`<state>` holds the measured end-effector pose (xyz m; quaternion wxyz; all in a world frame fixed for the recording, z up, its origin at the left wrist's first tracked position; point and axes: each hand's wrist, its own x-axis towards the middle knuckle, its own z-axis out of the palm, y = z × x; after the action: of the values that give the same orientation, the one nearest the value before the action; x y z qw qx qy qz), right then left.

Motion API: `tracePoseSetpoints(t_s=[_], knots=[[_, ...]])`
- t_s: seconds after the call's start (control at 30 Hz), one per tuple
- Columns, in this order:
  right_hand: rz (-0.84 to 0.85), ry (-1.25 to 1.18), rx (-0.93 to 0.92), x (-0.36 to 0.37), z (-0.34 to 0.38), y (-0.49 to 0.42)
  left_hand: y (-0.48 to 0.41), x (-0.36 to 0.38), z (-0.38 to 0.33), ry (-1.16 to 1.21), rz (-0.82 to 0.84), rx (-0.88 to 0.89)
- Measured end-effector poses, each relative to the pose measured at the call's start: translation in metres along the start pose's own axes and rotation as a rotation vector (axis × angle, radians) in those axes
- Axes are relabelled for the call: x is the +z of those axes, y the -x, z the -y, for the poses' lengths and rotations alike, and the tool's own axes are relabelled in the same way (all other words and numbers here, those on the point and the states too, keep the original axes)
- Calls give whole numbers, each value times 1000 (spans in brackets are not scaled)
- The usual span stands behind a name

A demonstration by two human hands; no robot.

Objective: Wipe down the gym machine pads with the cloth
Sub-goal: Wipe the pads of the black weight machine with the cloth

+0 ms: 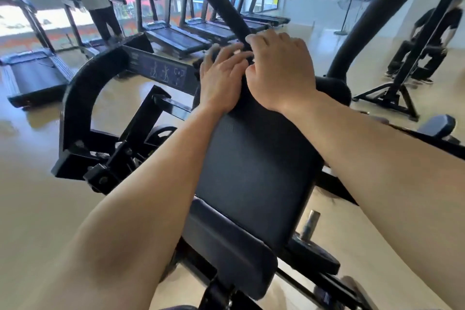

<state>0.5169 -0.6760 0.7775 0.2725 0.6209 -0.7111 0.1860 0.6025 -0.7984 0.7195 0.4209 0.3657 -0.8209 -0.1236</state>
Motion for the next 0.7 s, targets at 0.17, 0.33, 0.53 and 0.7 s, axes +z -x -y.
tracePoseSetpoints(t_s=[0.17, 0.33, 0.53, 0.7], knots=[[267, -83, -28, 7, -1, -34, -17, -8, 5, 255, -13, -108], [417, -187, -68, 13, 1, -55, -2, -15, 40, 733, -43, -376], [513, -271, -123, 11, 9, -78, 63, 5, 71, 654, -14, -435], [432, -294, -131, 22, 13, -82, 171, 24, 112, 675, 3, -780]])
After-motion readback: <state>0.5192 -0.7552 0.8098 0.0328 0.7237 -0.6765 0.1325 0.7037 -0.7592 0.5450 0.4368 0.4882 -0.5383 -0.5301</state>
